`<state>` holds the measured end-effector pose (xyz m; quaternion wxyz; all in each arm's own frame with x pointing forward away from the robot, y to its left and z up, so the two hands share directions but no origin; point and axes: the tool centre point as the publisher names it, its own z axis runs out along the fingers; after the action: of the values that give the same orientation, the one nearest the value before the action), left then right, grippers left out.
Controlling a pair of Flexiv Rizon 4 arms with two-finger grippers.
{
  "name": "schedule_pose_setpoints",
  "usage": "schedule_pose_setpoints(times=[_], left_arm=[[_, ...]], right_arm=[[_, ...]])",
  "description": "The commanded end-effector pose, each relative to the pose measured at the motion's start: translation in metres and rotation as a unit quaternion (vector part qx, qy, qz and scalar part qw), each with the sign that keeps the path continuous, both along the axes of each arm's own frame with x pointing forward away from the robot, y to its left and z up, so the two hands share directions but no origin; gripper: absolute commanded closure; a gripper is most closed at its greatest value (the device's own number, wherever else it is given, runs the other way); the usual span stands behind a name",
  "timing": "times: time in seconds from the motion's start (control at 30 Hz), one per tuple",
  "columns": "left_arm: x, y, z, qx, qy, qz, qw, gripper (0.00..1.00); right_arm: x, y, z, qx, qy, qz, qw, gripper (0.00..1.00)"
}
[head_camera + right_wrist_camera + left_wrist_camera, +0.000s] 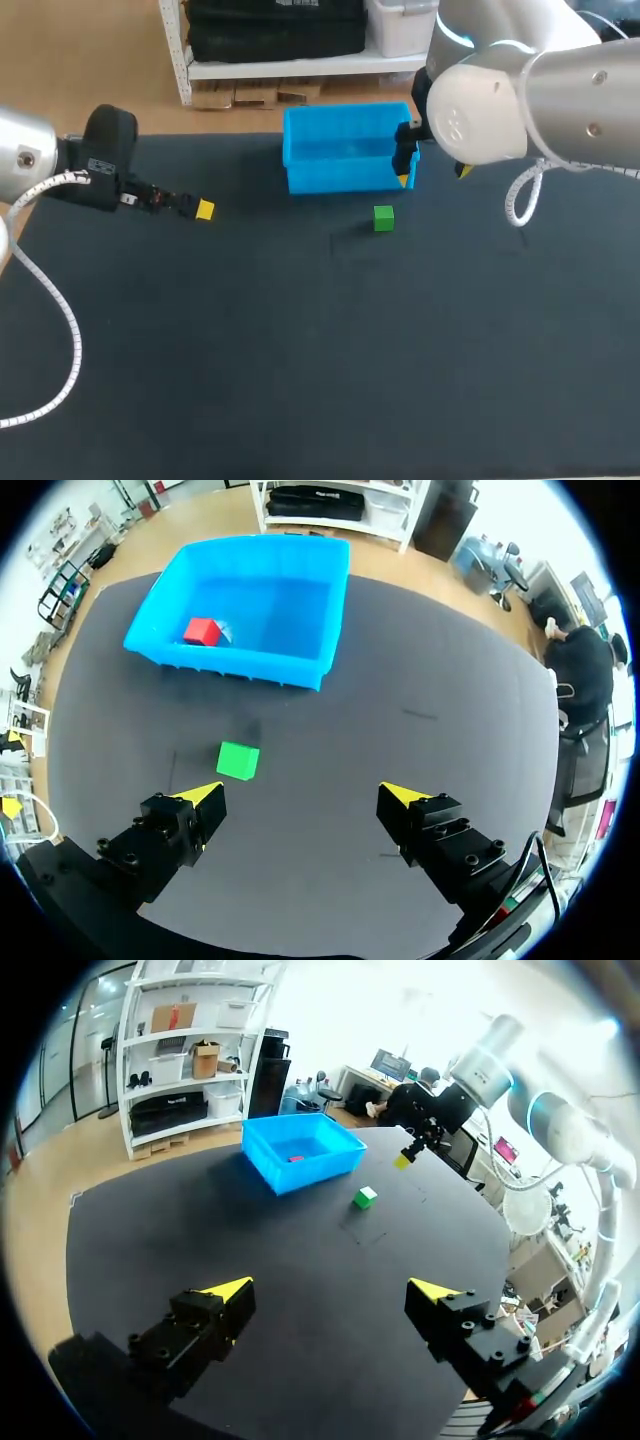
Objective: Use the left arm to pick the red cube and place it into the blue plastic box first, then use the right arm to grasp the green cube and put it into the same blue plastic box after the first action is fully finished.
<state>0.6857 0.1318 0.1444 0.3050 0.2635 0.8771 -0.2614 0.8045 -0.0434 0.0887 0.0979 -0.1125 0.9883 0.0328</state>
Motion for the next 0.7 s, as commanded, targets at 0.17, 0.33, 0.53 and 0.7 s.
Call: schedule_pose_setpoints(times=[0.17,0.33,0.53,0.7], left_arm=[[0.000,0.001,-0.001,-0.003,-0.002,0.000,1.000,0.00],[0.000,0.001,-0.001,-0.003,-0.002,0.000,1.000,0.00],[0.000,0.001,-0.001,-0.003,-0.002,0.000,1.000,0.00],[0.000,0.001,-0.001,-0.003,-0.002,0.000,1.000,0.00]], right_arm=[[0.001,0.015,-0.006,-0.013,0.003,-0.036,0.999,0.00],[0.001,0.022,-0.013,-0.023,0.006,-0.050,0.998,0.00],[0.004,0.031,-0.031,-0.017,0.018,-0.052,0.998,0.00],[0.007,0.036,-0.044,-0.017,0.028,-0.050,0.998,0.00]])
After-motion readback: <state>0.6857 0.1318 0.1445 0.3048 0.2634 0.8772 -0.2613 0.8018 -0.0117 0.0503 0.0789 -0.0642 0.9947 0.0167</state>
